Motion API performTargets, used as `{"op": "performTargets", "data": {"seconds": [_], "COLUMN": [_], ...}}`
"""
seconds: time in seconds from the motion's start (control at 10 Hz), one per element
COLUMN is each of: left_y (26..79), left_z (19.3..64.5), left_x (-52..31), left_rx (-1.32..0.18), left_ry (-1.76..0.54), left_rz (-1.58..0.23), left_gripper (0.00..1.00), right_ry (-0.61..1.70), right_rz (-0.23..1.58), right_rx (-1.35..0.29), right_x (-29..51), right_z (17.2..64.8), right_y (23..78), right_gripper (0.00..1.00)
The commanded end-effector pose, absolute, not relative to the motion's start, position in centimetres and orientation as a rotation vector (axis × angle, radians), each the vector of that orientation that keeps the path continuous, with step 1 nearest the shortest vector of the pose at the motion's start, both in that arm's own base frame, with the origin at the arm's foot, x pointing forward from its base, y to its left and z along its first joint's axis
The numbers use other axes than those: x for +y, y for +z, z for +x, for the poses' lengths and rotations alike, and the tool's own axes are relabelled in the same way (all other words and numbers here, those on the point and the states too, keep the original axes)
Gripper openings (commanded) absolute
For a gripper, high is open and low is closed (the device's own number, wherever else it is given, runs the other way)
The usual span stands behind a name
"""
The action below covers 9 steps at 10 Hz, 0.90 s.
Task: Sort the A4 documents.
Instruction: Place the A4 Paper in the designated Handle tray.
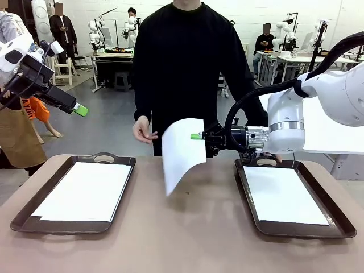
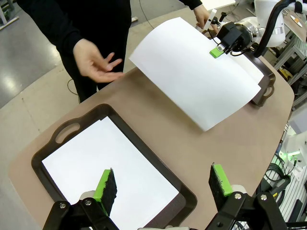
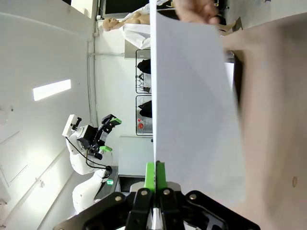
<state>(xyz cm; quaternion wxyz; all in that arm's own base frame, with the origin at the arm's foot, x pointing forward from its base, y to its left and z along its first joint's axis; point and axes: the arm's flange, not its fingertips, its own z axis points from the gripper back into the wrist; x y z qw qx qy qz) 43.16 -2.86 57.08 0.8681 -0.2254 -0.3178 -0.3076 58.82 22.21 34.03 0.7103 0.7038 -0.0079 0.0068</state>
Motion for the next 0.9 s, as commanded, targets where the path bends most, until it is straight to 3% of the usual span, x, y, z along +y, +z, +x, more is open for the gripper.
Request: {"op": "performTargets", "data": {"seconds": [0.0, 0.5, 0.8], "left_y": [57.0, 57.0, 57.0], "left_z": [43.2, 43.2, 43.2], "left_x": [-2.7, -2.7, -2.7], "left_rx": [-0.671, -0.671, -0.671], "left_ry": [-0.655, -0.655, -0.655], "left_rz": [-0.475, -0.475, -0.475], "left_gripper": [1.00, 1.00, 1.00], "right_ry": [0.009, 0.015, 0.029], "right_rz": [1.556, 1.562, 1.415], "right_rx": [-0.022, -0.017, -0.033], "right_x": [22.2, 22.2, 12.2], "right_z": [58.9, 58.8, 56.1], "right_y": [33.9, 34.0, 35.7], "right_gripper": [0.00, 0.01, 0.01]}}
